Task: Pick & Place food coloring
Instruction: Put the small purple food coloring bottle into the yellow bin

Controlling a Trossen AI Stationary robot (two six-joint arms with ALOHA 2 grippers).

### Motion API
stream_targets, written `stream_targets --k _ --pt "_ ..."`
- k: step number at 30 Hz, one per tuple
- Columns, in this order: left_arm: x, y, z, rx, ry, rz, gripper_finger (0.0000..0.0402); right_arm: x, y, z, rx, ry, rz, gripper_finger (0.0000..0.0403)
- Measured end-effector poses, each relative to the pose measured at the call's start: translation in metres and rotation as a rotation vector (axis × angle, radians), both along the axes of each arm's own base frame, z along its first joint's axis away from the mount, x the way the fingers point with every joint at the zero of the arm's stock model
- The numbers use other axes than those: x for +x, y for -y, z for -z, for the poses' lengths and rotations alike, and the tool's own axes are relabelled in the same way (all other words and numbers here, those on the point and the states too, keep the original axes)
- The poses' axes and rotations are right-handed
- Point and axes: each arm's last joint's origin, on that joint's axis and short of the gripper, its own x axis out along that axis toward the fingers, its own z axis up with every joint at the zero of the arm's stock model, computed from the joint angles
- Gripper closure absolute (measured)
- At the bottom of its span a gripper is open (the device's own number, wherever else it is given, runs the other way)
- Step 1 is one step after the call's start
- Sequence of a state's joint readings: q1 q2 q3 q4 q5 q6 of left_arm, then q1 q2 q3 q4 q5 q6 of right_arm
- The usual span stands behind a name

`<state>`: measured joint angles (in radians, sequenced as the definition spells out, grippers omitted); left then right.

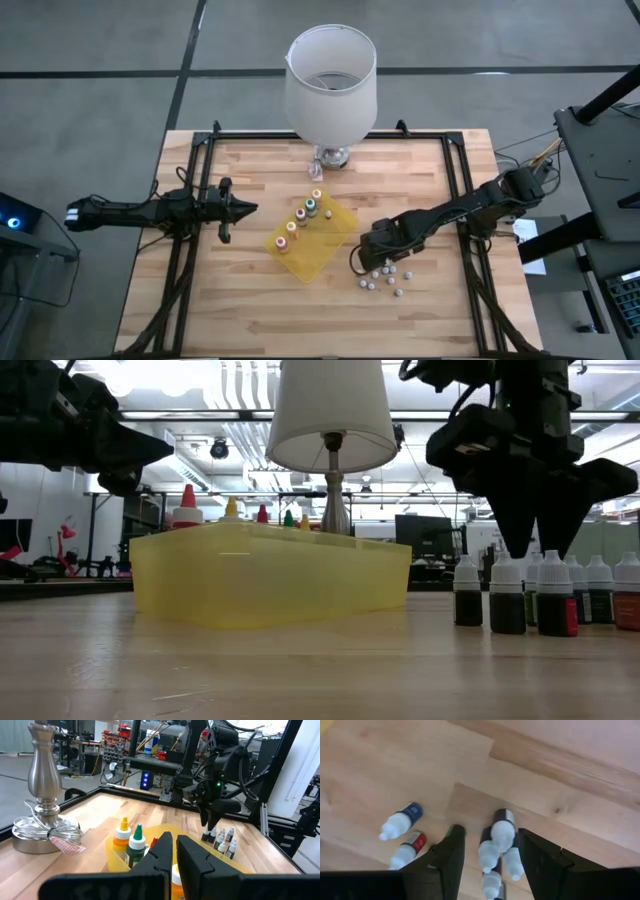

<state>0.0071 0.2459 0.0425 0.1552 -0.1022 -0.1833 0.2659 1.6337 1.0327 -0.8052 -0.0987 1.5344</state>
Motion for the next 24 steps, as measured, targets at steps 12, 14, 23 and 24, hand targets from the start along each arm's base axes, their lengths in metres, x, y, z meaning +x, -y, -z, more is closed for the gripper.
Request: stream_targets --k 12,14,23,24 --pt "0.0 0.0 0.0 0.0 0.0 0.0 0.0401 -0.007 -0.01 0.006 -0.022 -0.032 0.034 0.0232" --pt "0.0 0.0 0.0 0.0 0.0 0.0 0.0401 -0.008 -0.011 0.007 -0.022 -0.038 0.04 0.0232" --pt "0.0 0.0 0.0 0.0 0.001 0.0 0.0401 -0.009 -0.013 0.008 -0.046 -0.03 0.035 0.0232" --pt "0.0 0.0 0.0 0.0 0.001 0.0 0.0401 -0.009 -0.013 0.008 -0.047 -0.029 0.035 0.0232"
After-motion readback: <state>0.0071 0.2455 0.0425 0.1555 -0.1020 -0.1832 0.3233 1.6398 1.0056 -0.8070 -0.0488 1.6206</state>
